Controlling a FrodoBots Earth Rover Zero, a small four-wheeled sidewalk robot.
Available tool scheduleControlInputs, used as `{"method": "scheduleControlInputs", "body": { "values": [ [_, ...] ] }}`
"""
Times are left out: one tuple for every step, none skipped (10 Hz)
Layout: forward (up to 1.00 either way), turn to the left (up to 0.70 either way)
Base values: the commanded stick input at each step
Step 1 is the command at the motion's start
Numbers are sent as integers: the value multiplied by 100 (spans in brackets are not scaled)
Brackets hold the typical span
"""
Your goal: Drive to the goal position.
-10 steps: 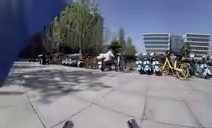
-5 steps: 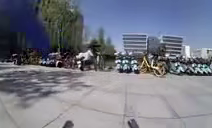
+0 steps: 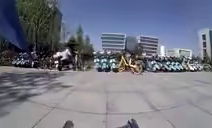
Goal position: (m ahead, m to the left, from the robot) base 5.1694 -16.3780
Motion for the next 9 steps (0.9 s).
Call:
{"method": "scheduleControlInputs", "body": {
  "values": [
    [0, -100],
    [0, -100],
    [0, -100],
    [0, -100],
    [0, -100],
    [0, -100],
    [0, -94],
    [0, -88],
    [0, 0]
  ]
}}
